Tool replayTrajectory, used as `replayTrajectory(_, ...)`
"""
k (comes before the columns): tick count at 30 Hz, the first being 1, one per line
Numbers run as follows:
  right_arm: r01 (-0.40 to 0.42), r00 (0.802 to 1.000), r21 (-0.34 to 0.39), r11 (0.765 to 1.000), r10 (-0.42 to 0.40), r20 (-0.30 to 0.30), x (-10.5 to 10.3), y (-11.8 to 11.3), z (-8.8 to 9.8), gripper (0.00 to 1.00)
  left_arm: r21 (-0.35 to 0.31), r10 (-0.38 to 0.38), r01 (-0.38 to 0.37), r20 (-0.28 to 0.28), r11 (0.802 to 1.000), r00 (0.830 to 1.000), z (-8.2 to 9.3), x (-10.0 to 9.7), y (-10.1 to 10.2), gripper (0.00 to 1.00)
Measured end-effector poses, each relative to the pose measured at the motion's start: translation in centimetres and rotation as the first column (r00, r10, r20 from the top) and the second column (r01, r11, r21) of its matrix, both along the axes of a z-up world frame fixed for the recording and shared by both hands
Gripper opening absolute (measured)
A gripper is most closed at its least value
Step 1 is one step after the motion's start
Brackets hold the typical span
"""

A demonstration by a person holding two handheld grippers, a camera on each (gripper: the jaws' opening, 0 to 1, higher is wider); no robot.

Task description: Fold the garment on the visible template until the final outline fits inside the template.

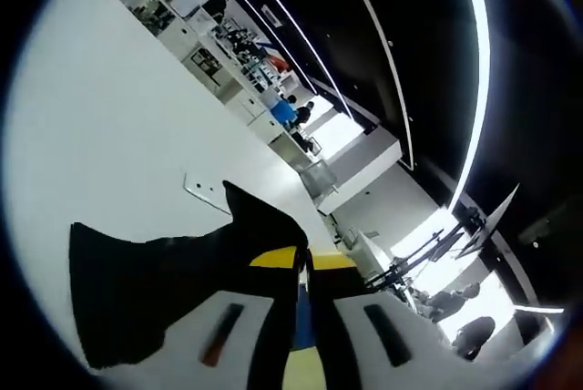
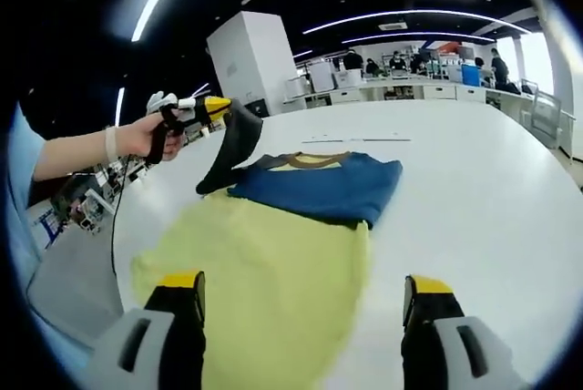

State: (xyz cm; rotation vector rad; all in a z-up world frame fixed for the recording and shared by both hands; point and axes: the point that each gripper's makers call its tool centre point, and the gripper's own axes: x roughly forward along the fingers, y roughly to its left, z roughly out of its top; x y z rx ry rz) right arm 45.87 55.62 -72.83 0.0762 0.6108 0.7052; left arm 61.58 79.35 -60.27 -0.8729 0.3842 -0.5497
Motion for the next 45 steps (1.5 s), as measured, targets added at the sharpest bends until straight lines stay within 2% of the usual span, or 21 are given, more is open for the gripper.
replayTrajectory(2,0.008,1.0,0.003,1.0,-0.008,0.0,-0.1,-0.3,-0.1,0.9,0.009,-0.021,0.021,0.003,1.0,1.0,-0.2,0.3,-1.8,0.0)
replayTrajectory(4,0.014,1.0,0.003,1.0,-0.014,-0.006,-0.1,-0.5,-0.3,0.9,0.045,-0.084,0.084,-0.003,0.995,0.996,-1.0,0.2,-3.9,0.0)
replayTrajectory(12,0.02,1.0,0.002,1.0,-0.019,-0.012,-0.3,-0.7,-0.5,0.89,0.03,-0.182,0.183,-0.03,0.983,0.983,-2.3,-0.1,-10.3,0.0)
replayTrajectory(14,0.024,1.0,0.003,1.0,-0.024,-0.015,-0.3,-0.7,-0.5,0.89,0.045,-0.2,0.201,-0.032,0.979,0.979,-2.8,-0.2,-11.6,0.0)
replayTrajectory(18,0.035,0.999,0.011,0.999,-0.035,-0.018,-0.5,-1.0,-0.6,0.89,0.026,-0.231,0.233,-0.053,0.972,0.972,-3.8,-0.7,-13.5,0.0)
replayTrajectory(23,0.049,0.998,0.013,0.999,-0.049,-0.031,-1.0,-1.4,-1.0,0.88,0.063,-0.303,0.308,-0.08,0.949,0.95,-5.6,-2.4,-16.3,0.0)
replayTrajectory(29,0.057,0.998,0.014,0.998,-0.056,-0.043,-1.4,-1.6,-1.3,0.88,0.053,-0.353,0.361,-0.126,0.931,0.927,-8.1,-4.5,-18.1,0.0)
replayTrajectory(35,0.056,0.998,0.016,0.998,-0.055,-0.042,-1.3,-1.5,-1.2,0.88,0.061,-0.369,0.384,-0.169,0.921,0.914,-10.3,-5.6,-18.6,0.0)
replayTrajectory(36,0.056,0.998,0.016,0.998,-0.055,-0.044,-1.3,-1.4,-1.2,0.88,0.075,-0.377,0.393,-0.165,0.916,0.911,-10.5,-5.7,-18.6,0.0)
replayTrajectory(37,0.056,0.998,0.016,0.998,-0.055,-0.043,-1.3,-1.4,-1.2,0.88,0.102,-0.383,0.397,-0.136,0.912,0.914,-10.4,-5.6,-18.5,0.0)
replayTrajectory(39,0.056,0.998,0.017,0.998,-0.055,-0.044,-1.2,-1.3,-1.2,0.88,0.172,-0.385,0.398,-0.104,0.901,0.917,-10.7,-5.5,-18.3,0.01)
replayTrajectory(41,0.052,0.998,0.015,0.999,-0.051,-0.045,-1.1,-1.2,-1.2,0.88,0.142,-0.402,0.414,-0.107,0.899,0.909,-10.3,-5.9,-18.6,0.08)
replayTrajectory(42,0.051,0.998,0.015,0.999,-0.05,-0.044,-1.1,-1.1,-1.2,0.88,0.139,-0.396,0.408,-0.11,0.902,0.912,-10.3,-5.8,-18.5,0.13)
replayTrajectory(43,0.049,0.998,0.017,0.999,-0.048,-0.042,-1.0,-0.9,-1.1,0.88,0.14,-0.392,0.404,-0.107,0.904,0.914,-10.2,-5.7,-18.4,0.23)
replayTrajectory(44,0.047,0.998,0.017,0.999,-0.047,-0.042,-1.0,-0.9,-1.1,0.88,0.161,-0.375,0.383,-0.078,0.91,0.924,-10.0,-5.4,-18.3,0.32)
replayTrajectory(45,0.045,0.998,0.017,0.999,-0.044,-0.039,-0.9,-0.7,-1.0,0.88,0.18,-0.379,0.387,-0.076,0.904,0.922,-10.0,-5.4,-18.3,0.38)
